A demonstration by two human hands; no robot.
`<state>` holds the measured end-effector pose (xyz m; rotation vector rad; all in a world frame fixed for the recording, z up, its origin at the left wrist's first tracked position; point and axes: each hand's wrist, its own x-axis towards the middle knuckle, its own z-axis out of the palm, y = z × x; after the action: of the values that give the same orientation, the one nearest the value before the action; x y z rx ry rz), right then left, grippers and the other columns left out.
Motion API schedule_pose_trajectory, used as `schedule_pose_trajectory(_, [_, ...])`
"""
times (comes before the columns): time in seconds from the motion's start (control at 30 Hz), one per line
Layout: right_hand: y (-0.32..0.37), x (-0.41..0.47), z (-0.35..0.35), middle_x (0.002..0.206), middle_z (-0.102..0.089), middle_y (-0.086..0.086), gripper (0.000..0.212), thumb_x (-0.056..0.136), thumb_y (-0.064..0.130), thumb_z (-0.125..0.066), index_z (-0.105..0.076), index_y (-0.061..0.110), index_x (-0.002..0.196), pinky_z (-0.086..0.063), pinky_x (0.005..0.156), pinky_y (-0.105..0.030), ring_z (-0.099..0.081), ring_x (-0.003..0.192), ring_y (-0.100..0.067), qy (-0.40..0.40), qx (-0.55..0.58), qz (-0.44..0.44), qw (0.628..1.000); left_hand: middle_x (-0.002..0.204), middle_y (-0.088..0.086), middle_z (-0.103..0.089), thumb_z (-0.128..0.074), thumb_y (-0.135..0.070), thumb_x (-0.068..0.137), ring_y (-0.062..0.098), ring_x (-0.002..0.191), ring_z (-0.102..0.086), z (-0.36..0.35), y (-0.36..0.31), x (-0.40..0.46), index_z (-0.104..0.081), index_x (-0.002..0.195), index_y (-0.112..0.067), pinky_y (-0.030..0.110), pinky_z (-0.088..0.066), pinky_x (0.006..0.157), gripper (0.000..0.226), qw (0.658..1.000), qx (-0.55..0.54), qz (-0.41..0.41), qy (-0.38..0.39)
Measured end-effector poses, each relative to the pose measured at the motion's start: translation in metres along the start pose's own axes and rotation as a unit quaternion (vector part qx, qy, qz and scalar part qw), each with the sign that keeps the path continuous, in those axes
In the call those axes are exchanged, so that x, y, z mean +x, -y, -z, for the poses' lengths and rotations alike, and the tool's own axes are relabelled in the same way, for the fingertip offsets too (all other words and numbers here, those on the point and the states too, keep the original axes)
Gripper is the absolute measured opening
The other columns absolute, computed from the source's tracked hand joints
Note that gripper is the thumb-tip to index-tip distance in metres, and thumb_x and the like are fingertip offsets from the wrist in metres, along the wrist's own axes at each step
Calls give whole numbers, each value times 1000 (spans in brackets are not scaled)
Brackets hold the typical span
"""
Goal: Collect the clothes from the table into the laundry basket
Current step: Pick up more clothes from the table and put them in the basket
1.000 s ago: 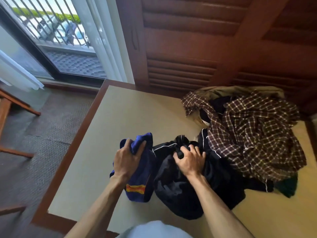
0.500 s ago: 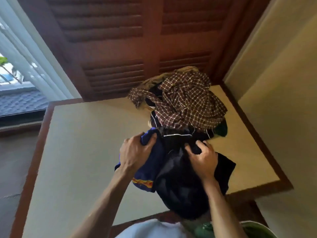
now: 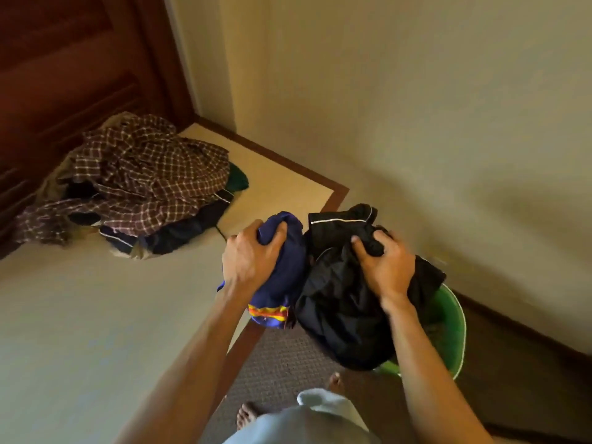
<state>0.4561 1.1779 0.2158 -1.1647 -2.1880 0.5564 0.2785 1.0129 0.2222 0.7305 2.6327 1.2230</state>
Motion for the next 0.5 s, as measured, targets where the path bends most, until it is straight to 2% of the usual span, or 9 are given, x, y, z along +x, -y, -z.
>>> schedule_pose_trajectory(0.1, [-48,11,42,90,-63,1,35,87,63,-55,-59,29,79,-50,86,-58,-62,89,-33,-68,-42,-57,995,79,1,-67,-54,-64,92,33,82,-62,-33,-32,-3,-61,84,-24,31,-38,64,42,999,-12,-29,12])
schedule_pose_trajectory(0.2, [-97,24,78,103,-65,-7,46,86,62,-54,-69,20,92,-42,97,-59,-59,101,-35,-130,-80,-123,981,76,0,-64,-54,-63,91,28,73,-57,-65,-67,-6,-60,84,-23,30,-36,62,41,998,-12,-43,32])
schedule_pose_trajectory(0.33, [-158,36,111,111,-64,-14,41,89,51,-64,-71,13,101,-36,98,-56,-55,109,-38,-180,-98,-159,966,73,-4,-60,-57,-60,91,21,68,-52,-110,-117,-14,-58,84,-26,29,-38,62,36,997,-25,-62,45])
schedule_pose_trajectory(0.43, [-201,32,112,118,-60,-15,39,90,53,-63,-69,16,102,-35,100,-62,-51,114,-39,-173,-129,-184,959,77,-6,-64,-57,-61,90,20,70,-58,-145,-147,-20,-65,91,-24,29,-43,63,38,995,-35,-70,60])
schedule_pose_trajectory(0.5, [-230,23,103,125,-53,-14,39,91,55,-61,-65,20,105,-34,100,-65,-46,119,-40,-104,-161,-204,960,80,-5,-68,-56,-63,90,24,75,-65,-170,-160,-26,-65,91,-25,34,-52,64,39,994,-40,-69,77])
